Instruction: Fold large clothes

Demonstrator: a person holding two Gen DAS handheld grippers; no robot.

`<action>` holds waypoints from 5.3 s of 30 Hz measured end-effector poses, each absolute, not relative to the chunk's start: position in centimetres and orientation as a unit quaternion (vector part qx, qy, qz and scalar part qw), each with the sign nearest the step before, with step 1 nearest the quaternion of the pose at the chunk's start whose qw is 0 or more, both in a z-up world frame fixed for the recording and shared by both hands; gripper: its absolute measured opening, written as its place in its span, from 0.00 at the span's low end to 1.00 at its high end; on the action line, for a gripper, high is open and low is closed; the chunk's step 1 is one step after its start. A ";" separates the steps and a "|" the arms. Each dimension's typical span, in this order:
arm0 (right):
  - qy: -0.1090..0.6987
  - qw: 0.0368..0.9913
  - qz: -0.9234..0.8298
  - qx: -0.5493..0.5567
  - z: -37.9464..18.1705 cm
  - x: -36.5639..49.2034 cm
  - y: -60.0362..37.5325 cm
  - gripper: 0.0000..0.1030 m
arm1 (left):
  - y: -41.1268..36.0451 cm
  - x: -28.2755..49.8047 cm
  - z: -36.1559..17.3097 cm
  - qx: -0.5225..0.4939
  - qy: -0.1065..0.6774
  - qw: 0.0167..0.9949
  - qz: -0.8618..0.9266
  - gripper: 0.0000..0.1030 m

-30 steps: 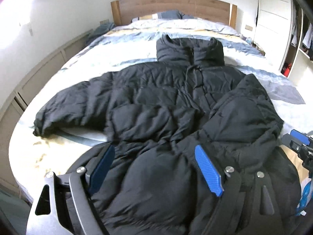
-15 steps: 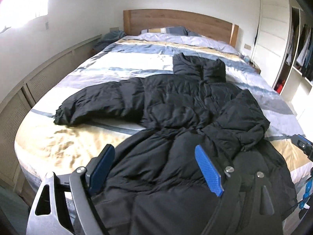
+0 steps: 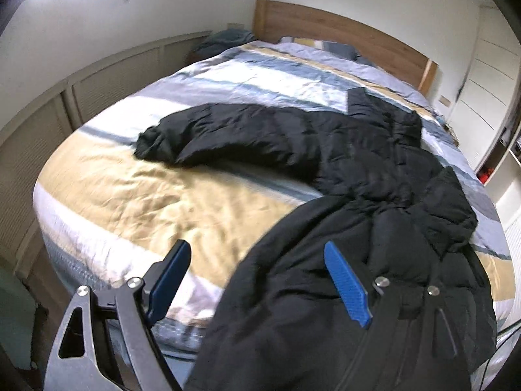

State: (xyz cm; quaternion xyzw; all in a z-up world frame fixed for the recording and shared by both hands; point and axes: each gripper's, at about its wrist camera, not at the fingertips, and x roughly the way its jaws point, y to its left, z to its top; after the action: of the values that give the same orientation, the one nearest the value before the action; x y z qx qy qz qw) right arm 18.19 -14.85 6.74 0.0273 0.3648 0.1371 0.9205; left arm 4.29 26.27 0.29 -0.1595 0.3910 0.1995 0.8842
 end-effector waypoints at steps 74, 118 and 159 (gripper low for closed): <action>0.380 0.922 -0.015 0.079 6.4 17.4 -25.0 0.73 | 42.7 21.9 2.4 -0.429 0.257 0.864 0.061 0.11; 0.407 0.905 -0.013 0.126 2.1 15.3 -29.2 0.76 | 10.8 28.1 -4.6 -0.193 0.481 0.848 -0.108 0.19; 0.442 0.834 0.321 -0.077 -0.6 28.8 2.7 0.77 | 22.2 33.0 -5.3 -0.170 0.480 0.861 -0.025 0.31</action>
State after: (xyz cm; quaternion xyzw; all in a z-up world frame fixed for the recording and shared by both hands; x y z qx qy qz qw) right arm 28.80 2.75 -0.64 -0.0765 0.4421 0.3207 0.8342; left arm 32.99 22.19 -5.30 -0.1698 0.4796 -0.0249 0.8605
